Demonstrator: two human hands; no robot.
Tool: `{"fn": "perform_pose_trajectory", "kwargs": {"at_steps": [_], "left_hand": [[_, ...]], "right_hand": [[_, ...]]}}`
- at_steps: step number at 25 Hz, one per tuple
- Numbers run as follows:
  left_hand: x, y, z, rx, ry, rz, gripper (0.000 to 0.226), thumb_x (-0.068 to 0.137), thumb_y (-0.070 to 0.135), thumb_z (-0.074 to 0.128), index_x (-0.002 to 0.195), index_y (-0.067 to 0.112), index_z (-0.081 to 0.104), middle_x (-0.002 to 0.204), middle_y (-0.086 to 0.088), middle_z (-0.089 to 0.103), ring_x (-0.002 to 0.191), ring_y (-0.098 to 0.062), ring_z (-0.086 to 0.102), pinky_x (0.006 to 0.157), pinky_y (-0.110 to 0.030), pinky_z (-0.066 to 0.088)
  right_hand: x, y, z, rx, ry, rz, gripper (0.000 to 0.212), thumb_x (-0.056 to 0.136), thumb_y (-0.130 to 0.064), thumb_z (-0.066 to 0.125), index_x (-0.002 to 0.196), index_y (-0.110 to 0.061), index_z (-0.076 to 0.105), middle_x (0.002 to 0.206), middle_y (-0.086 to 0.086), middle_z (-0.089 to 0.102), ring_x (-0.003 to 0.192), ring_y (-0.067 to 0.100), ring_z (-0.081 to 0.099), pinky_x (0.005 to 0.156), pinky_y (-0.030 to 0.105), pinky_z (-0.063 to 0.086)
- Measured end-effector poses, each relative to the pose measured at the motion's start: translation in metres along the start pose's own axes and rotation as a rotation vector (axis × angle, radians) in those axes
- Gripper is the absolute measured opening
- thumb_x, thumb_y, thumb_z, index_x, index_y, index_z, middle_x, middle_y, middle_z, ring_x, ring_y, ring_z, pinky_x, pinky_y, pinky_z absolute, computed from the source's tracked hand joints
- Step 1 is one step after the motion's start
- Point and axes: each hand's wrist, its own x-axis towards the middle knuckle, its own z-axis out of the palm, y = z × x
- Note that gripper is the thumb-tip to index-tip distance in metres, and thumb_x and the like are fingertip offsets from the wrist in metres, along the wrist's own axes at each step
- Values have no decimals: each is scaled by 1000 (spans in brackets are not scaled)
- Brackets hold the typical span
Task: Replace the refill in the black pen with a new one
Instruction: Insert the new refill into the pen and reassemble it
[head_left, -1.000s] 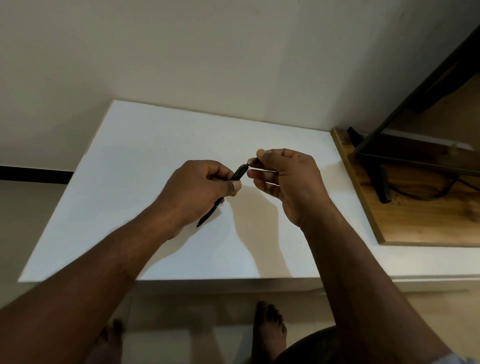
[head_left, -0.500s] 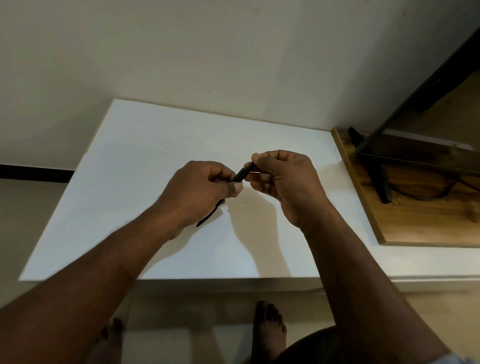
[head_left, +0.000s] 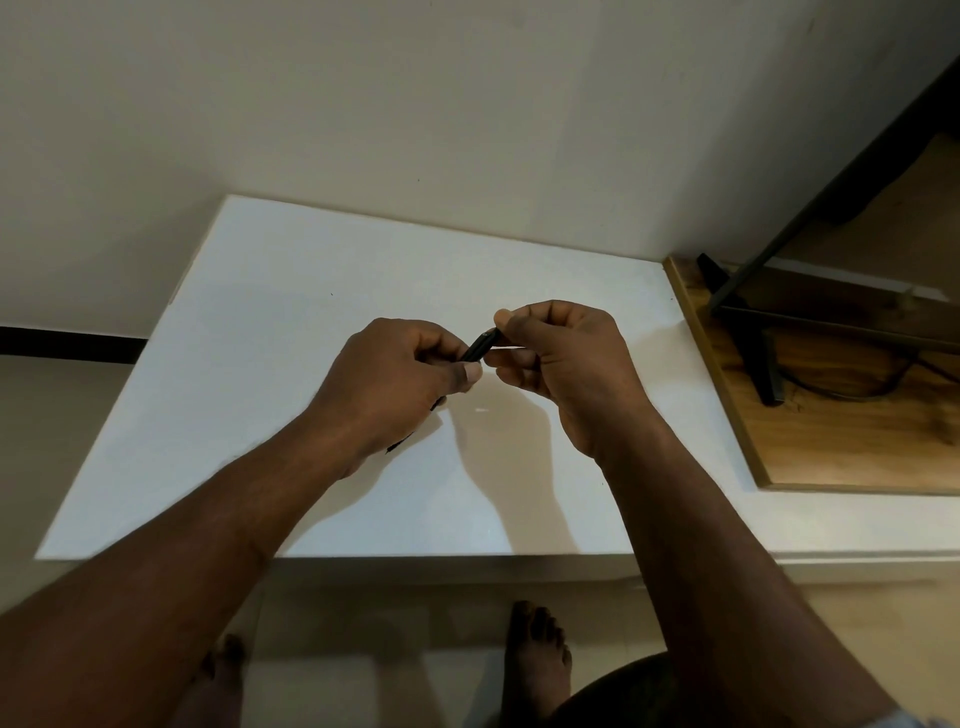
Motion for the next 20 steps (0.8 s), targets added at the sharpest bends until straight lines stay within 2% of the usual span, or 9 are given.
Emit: {"fn": "perform_pose_trajectory", "kwargs": {"at_steps": [7,10,13,15,18,20], "left_hand": [[-1,-1,0,25,29,10,2,86,34,79,86,32,80,80,9,79,70,-7,72,75,-38,61],[0,2,0,-10,12,26,6,90,33,76,88,31,81,82,13,80,71,-7,73,71,-29,58],[1,4,-1,-46,-5,25,8,94,32,72,91,30,80,83,16,80,73,-9,74,56,-13,53],[1,4,-2,-76,-18,21,10,95,32,71,92,29,80,85,14,81,74,-10,75,52,-11,50],[1,5,-3,-105,-28,28,11,94,34,71,92,29,81,86,13,81,70,-7,75,62,-16,48],[1,6,-4,-127,-53,25,11,94,36,71,94,30,81,87,12,82,71,-8,76,68,-22,50]], "right_hand": [[-3,1,3,28,-19,25,11,98,-14,74,89,-8,72,87,8,82,76,22,80,64,26,60],[-4,-3,0,53,-25,9,14,100,-22,73,97,-8,72,90,5,84,77,20,80,64,24,59],[-4,-6,-2,73,-29,19,20,103,-30,69,107,-10,72,94,2,84,79,18,81,64,24,59],[-5,-6,-1,42,-65,32,20,102,-31,69,108,-12,74,95,-1,84,80,16,81,65,25,59],[-7,-4,5,-19,-125,7,16,99,-25,73,108,-12,77,92,-4,82,77,13,79,65,22,58],[-7,-4,5,-32,-98,-22,14,99,-22,74,107,-11,78,90,-3,81,77,13,78,65,22,58]]}}
